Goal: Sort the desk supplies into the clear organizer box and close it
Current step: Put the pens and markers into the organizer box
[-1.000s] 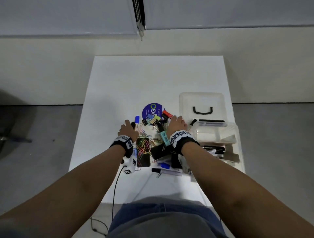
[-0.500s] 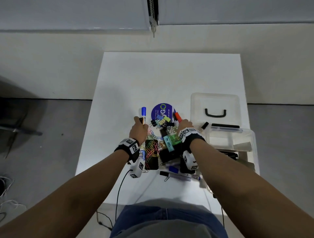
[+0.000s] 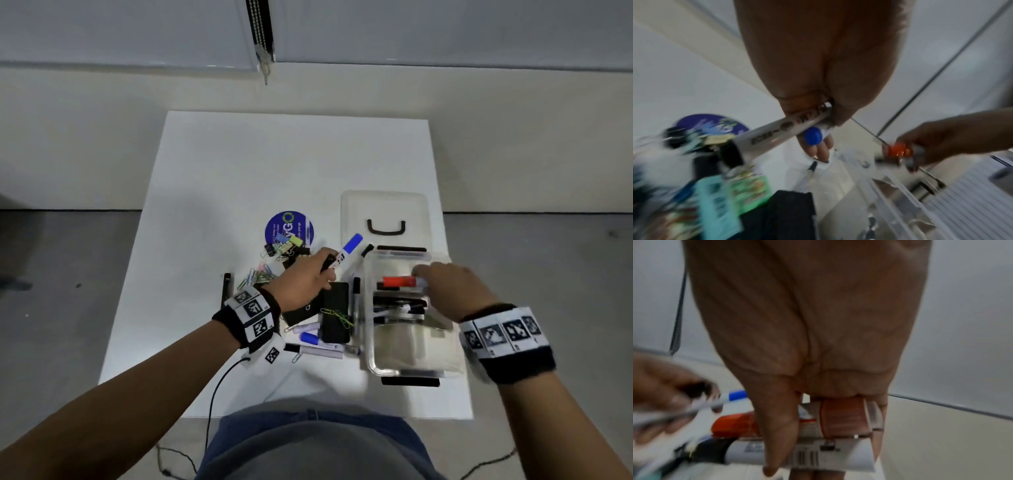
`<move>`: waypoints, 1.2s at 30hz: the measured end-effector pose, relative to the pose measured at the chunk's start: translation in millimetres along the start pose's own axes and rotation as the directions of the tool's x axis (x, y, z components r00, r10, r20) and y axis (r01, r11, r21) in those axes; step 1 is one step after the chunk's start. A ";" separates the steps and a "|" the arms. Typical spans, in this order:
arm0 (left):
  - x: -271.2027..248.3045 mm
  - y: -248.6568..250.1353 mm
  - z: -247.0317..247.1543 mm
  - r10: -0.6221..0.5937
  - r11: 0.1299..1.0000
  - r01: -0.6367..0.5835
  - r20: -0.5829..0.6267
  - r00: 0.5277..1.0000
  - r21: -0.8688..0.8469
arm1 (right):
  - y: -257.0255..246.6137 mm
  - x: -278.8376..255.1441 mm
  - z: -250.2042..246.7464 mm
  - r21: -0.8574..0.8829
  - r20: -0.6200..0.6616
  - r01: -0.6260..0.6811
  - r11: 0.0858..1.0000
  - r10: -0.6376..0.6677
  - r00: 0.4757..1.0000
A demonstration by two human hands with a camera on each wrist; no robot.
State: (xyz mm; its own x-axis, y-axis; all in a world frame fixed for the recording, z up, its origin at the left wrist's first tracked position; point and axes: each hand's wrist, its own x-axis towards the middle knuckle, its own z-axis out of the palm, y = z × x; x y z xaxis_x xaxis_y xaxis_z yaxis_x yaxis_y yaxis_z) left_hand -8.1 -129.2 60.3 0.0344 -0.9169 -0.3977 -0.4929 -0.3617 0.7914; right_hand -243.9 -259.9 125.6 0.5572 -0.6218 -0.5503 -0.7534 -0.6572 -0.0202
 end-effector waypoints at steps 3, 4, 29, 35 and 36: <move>5.0 21.9 12.8 0.065 0.980 -0.084 0.109 0.992 0.180 | 9.1 -5.7 34.9 -0.097 0.083 0.010 0.995 -0.002 0.997; 6.8 28.0 17.9 0.083 0.961 -0.117 0.143 0.986 0.250 | 6.8 -4.4 45.5 -0.040 0.086 0.032 0.999 -0.029 0.996; 49.0 18.9 65.8 -0.101 0.908 0.232 -0.354 0.930 0.348 | 64.2 -24.3 79.8 0.568 0.023 -0.381 0.729 0.449 0.893; 39.6 -24.4 103.6 -0.146 0.697 0.195 -0.129 0.981 0.690 | 63.9 -19.6 84.0 0.557 0.031 -0.392 0.732 0.454 0.891; 37.1 -29.4 102.6 -0.141 0.691 0.196 -0.136 0.981 0.696 | 64.7 -18.8 84.9 0.552 0.027 -0.391 0.736 0.453 0.891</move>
State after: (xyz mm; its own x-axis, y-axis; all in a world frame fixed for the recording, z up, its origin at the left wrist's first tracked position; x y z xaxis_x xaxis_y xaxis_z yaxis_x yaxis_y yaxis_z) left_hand -81.6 -135.2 -25.4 0.2219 -0.8710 -0.4383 -0.9388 -0.3123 0.1453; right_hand -332.8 -254.6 63.8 0.1456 -0.8401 -0.5225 -0.9656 -0.0055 -0.2601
